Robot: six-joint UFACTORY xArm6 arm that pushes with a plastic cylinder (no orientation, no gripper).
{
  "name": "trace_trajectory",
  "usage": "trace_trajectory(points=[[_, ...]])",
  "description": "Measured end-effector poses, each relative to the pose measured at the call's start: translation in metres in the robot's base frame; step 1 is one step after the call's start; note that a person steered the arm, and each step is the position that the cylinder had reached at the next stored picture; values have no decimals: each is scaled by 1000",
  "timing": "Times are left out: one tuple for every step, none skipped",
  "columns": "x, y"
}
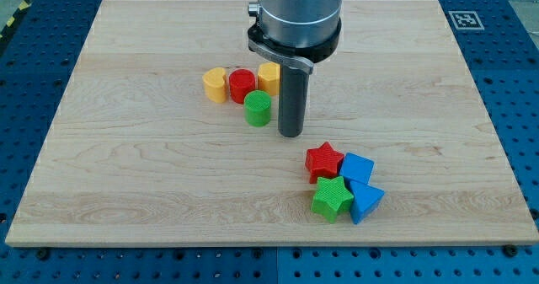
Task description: Move the green circle above the red star
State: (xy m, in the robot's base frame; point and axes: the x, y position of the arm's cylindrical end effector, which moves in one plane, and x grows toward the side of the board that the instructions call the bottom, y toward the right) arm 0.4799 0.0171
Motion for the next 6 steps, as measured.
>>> trace_trajectory(points=[[8, -36], [4, -83], [-28, -74], [-58, -19], [-70, 23], [-66, 19]])
